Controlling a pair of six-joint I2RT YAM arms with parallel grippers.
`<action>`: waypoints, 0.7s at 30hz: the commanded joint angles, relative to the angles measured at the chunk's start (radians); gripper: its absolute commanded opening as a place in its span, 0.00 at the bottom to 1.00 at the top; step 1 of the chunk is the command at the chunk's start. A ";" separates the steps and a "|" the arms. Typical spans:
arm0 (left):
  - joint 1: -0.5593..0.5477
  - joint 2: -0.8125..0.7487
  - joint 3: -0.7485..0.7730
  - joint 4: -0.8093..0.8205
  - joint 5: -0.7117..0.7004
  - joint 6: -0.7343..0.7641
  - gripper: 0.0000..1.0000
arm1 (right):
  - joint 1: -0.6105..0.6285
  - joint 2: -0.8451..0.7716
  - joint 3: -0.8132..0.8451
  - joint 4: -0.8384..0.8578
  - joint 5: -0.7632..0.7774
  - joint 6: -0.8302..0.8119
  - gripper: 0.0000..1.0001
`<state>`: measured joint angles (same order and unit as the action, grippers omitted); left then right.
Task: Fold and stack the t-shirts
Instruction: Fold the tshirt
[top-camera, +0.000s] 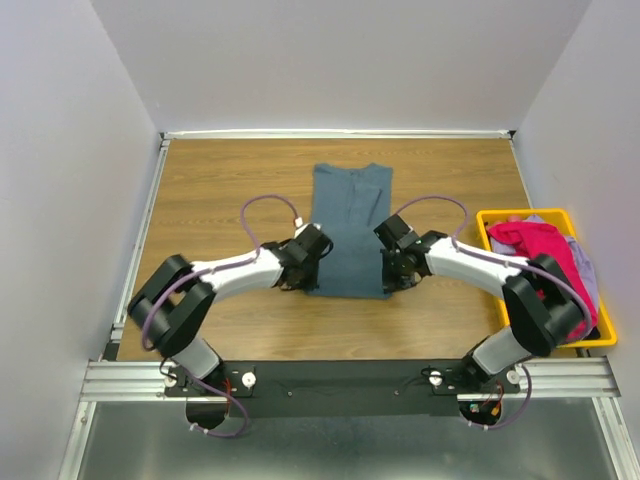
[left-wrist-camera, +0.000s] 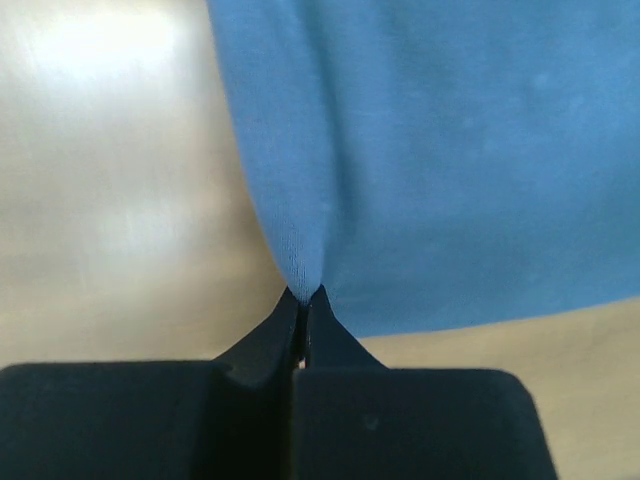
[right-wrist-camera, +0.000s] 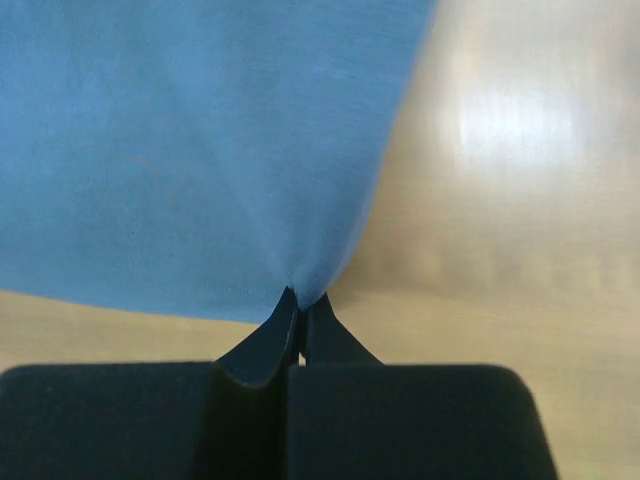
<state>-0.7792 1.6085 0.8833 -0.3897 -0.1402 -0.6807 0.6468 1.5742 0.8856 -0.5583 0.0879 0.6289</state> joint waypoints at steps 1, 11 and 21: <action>-0.089 -0.160 -0.119 -0.282 0.187 -0.049 0.00 | 0.008 -0.178 -0.069 -0.270 -0.157 0.012 0.01; -0.100 -0.424 -0.055 -0.434 0.454 -0.013 0.00 | 0.005 -0.241 0.200 -0.586 -0.186 -0.060 0.01; 0.167 -0.325 0.198 -0.368 0.521 0.156 0.00 | -0.051 0.004 0.613 -0.618 -0.069 -0.207 0.01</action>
<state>-0.6758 1.2278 0.9936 -0.7528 0.3275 -0.6331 0.6334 1.5024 1.3846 -1.1336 -0.0528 0.5156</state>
